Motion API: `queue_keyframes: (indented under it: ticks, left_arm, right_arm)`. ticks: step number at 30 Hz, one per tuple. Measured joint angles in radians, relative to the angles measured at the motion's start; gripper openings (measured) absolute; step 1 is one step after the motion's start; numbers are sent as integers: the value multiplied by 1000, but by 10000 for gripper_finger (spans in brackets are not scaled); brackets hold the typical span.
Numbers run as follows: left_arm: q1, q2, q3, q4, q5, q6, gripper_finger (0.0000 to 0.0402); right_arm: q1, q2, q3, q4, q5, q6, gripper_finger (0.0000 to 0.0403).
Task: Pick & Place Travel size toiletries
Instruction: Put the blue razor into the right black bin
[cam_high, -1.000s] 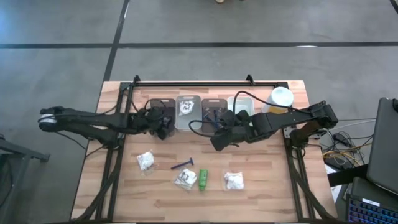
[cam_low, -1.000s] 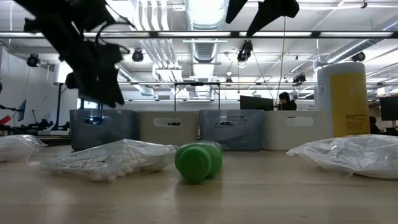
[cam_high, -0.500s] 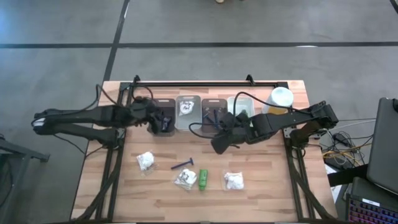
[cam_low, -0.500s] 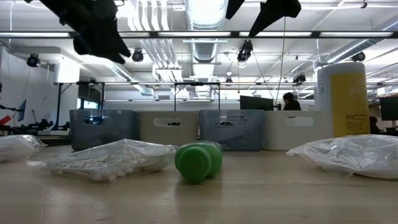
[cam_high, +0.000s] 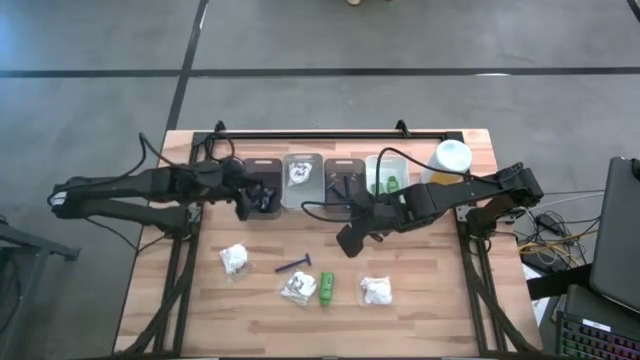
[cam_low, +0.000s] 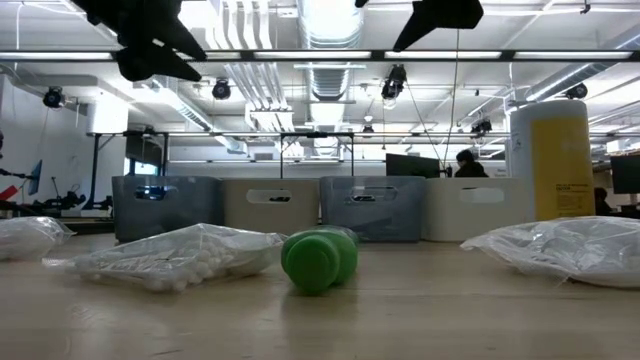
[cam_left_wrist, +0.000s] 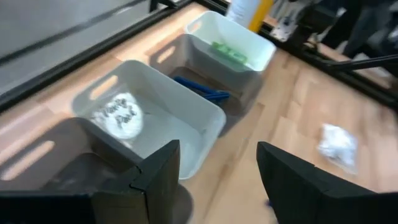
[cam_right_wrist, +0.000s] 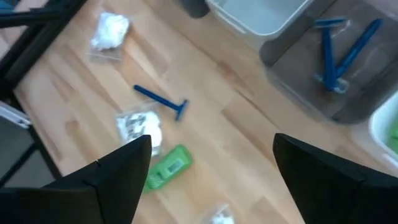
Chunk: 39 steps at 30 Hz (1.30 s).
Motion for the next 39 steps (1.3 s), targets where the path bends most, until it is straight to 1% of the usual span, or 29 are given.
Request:
queue_keyframes:
  ticks: [7,9,14,19,22,25,29,35,39]
  left_arm:
    - [-29,-40,-2,0,88,-66,218]
    - [-46,-47,-3,0,90,-79,218]
    - [-78,-64,-4,-11,100,-110,218]
    - [-103,-70,-4,-21,114,-151,218]
    - [-117,-70,-4,-21,120,-206,218]
    - [-128,-68,-5,-21,121,-278,218]
    - [-133,-61,-5,-16,121,-367,218]
    - [-158,-44,-6,-10,120,-496,218]
    - [-185,-13,-6,13,106,-563,218]
  right_arm:
    - [0,0,0,69,6,21,309]
    - [0,0,-1,95,12,21,304]
    - [0,0,-3,108,83,81,295]
    - [0,1,-3,108,86,137,293]
    - [0,13,-3,118,86,135,301]
    - [-1,26,-4,134,74,89,309]
    - [-3,40,-4,139,29,-2,320]
    - [-3,39,-4,101,18,-120,332]
    - [-3,35,-4,48,-14,-202,338]
